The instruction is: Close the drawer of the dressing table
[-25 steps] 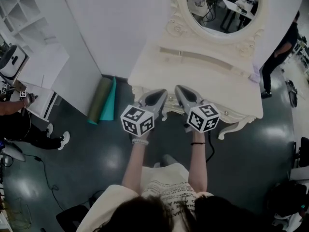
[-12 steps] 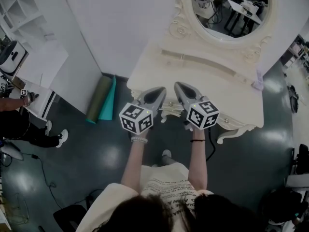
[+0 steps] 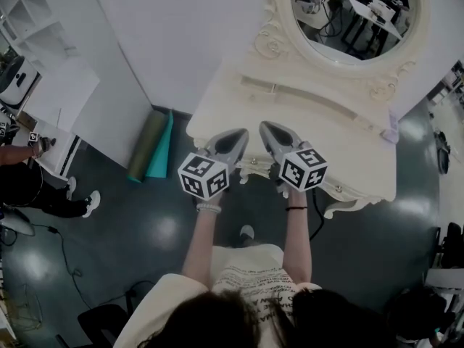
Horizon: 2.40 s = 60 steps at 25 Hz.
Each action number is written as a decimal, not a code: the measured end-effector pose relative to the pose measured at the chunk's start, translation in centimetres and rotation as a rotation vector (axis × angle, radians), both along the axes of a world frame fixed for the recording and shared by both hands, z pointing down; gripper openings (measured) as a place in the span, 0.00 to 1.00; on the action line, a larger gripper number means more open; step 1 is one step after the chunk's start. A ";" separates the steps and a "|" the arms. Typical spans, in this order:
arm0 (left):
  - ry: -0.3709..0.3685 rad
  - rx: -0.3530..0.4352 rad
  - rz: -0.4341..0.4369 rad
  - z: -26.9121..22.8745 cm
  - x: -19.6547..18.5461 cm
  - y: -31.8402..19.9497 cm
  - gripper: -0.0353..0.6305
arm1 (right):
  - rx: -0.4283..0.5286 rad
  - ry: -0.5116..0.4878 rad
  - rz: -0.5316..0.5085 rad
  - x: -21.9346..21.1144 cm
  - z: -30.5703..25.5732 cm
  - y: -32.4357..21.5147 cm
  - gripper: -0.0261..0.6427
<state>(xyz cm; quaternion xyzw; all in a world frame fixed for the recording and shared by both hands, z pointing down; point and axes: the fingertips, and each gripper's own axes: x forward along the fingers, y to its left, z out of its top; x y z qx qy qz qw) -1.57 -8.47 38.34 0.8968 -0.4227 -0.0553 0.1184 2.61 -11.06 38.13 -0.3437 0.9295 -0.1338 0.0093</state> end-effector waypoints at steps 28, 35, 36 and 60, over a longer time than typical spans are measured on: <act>0.008 -0.079 -0.031 2.8 1.6 -7.8 0.04 | -0.088 0.010 -0.009 2.0 3.5 -8.2 0.04; 0.005 -0.129 0.004 4.8 0.3 -10.6 0.04 | -0.132 0.009 0.032 1.2 5.1 -10.8 0.04; 0.006 -0.139 0.012 5.1 0.1 -11.1 0.04 | -0.138 0.008 0.040 1.1 5.3 -11.3 0.04; 0.021 -0.264 0.192 9.8 -2.6 -19.7 0.04 | -0.284 0.030 0.197 -2.3 10.4 -18.9 0.04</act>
